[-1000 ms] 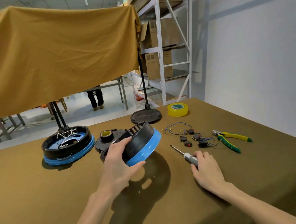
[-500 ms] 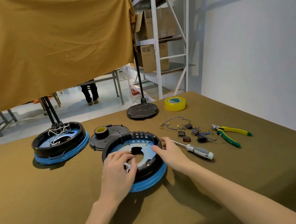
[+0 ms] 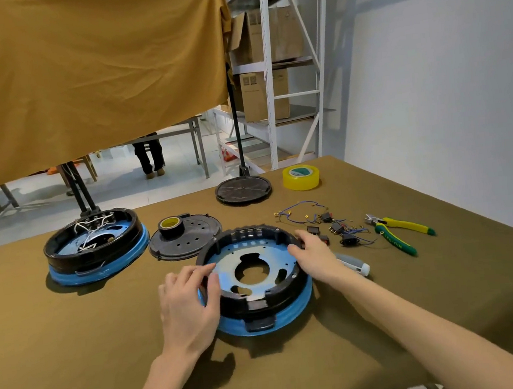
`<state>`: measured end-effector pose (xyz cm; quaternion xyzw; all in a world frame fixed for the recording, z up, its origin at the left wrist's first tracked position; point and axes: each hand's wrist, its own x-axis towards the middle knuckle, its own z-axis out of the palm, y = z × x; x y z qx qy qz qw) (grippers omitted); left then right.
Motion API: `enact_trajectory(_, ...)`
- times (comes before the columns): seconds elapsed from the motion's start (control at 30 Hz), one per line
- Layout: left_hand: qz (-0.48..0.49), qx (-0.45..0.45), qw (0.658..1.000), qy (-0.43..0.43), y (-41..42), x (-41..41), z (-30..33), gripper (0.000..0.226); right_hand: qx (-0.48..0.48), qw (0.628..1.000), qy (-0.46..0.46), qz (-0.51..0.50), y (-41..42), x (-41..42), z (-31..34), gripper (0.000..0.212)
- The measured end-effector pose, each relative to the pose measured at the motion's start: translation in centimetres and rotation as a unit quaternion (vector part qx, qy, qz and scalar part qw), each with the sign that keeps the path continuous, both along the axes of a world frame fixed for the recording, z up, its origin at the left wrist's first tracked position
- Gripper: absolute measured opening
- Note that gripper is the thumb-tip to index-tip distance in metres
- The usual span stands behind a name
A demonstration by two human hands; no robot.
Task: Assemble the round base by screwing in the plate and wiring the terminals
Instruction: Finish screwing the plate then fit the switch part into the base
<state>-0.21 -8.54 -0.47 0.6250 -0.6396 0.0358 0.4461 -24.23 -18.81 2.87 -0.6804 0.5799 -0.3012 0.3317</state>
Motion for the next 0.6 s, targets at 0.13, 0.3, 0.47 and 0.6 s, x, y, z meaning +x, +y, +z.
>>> enact_trajectory(0.13, -0.032, -0.064, 0.995, -0.065, -0.6, -0.3, 0.0, 0.032, -0.017, 0.998, -0.026, -0.057, 0.2, 0.0, -0.5, 0.045)
enact_trajectory(0.3, -0.100, -0.015, 0.990, -0.102, -1.9, -2.1, 0.1, 0.046, -0.029, 0.999, -0.010, 0.020, -0.4, -0.2, -0.6, 0.049)
enact_trajectory(0.47, -0.154, -0.057, 0.965, -0.206, -2.0, -2.5, -0.1, 0.038, -0.054, 0.997, -0.052, -0.011, -2.3, -1.1, 0.0, 0.031)
enact_trajectory(0.6, -0.176, -0.023, 0.968, -0.176, -3.3, -3.2, 1.6, 0.049, -0.108, 0.975, 0.117, -0.153, -3.3, -5.4, -2.0, 0.023)
